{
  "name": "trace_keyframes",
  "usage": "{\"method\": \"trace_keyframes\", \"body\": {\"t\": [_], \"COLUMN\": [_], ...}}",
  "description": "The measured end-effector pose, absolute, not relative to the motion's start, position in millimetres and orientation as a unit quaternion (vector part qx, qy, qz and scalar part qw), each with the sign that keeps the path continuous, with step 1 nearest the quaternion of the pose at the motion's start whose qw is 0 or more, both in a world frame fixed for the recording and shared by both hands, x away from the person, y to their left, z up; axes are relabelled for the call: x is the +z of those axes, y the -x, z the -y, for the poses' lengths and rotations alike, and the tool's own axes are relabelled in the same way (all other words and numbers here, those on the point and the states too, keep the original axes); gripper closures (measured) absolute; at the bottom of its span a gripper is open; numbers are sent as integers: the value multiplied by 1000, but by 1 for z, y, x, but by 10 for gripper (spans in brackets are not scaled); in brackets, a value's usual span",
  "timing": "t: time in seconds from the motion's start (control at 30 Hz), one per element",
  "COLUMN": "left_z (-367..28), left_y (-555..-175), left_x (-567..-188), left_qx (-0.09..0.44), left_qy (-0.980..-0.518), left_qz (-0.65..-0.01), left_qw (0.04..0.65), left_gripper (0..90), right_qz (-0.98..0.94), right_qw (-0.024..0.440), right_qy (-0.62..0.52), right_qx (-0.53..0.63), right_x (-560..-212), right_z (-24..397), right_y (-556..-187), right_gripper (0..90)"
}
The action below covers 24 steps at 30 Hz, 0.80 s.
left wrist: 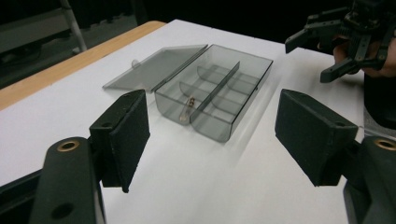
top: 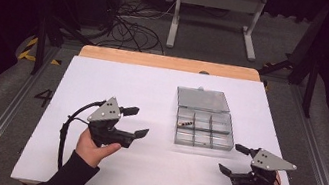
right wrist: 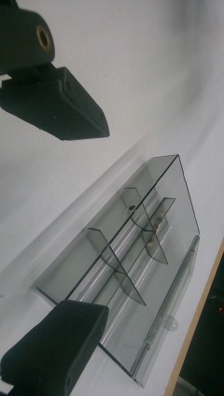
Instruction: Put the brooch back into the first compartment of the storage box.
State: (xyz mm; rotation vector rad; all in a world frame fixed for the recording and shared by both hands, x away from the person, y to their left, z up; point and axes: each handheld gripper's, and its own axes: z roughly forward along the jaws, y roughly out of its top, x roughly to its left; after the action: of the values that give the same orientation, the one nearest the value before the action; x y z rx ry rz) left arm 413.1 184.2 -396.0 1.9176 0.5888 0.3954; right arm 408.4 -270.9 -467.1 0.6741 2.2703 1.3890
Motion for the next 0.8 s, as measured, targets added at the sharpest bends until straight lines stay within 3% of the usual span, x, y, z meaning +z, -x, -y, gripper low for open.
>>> {"method": "trace_keyframes", "body": {"t": [0.8], "left_z": [-241], "left_y": [-380], "left_x": [-436], "left_qx": [185], "left_qy": [-789], "left_qz": [-290], "left_qw": [509], "left_gripper": [262], "right_qz": [-812], "right_qw": [195], "right_qy": [-241], "right_qx": [495], "right_x": [-468], "right_z": [270], "right_y": [-409], "right_gripper": [125]}}
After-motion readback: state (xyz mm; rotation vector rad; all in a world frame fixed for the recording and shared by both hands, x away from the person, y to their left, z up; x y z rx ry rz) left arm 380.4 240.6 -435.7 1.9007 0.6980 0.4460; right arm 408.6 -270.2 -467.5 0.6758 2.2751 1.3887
